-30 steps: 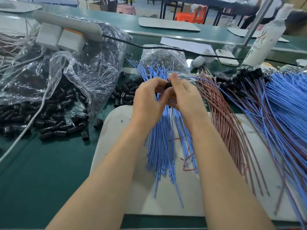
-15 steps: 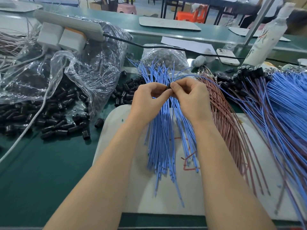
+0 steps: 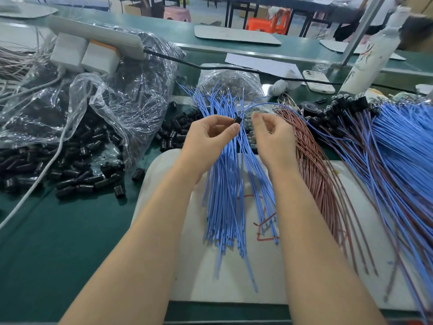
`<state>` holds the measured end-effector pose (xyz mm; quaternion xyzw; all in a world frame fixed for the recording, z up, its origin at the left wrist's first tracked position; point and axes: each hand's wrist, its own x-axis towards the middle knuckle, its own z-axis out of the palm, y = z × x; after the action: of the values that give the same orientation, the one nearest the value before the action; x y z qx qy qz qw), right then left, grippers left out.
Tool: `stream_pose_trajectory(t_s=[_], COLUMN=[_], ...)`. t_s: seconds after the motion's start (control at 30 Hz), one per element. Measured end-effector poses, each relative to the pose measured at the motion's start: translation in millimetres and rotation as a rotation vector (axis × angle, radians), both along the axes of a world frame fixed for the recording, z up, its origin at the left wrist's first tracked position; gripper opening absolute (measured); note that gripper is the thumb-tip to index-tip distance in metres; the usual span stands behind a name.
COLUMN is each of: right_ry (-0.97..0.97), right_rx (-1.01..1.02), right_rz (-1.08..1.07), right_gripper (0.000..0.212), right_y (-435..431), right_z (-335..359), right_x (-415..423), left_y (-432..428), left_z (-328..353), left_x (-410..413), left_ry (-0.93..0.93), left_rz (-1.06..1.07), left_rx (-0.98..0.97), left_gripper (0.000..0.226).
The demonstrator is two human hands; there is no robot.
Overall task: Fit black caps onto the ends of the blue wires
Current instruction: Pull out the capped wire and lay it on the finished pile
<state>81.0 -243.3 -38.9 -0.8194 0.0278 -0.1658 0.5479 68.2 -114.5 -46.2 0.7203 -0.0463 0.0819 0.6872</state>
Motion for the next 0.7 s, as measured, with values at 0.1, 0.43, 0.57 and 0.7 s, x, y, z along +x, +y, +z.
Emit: stream_pose_trajectory(t_s=[0.1, 0.43, 0.57, 0.7], right_ry=[0.009, -0.013, 0.189, 0.226], right_rx=[0.47, 0.279, 0.262, 0.275], right_rz=[0.098, 0.216, 0.351, 0.435], right_gripper=[0.023, 0.019, 0.04, 0.032], right_y=[2, 21, 29, 41], right_z=[6, 12, 15, 19], right_x=[-1, -10, -15, -26], left_y=[-2, -8, -3, 8], left_z=[-3, 6, 11, 11], left_x=[1, -4, -2, 5], left_ry=[-0.063, -0.263, -0.067, 0.238], left_rz=[0.038, 0.098, 0.18, 0.148], left_rx=[0.199, 0.234, -0.162, -0.573], left_gripper=[0.004, 0.006, 0.008, 0.023])
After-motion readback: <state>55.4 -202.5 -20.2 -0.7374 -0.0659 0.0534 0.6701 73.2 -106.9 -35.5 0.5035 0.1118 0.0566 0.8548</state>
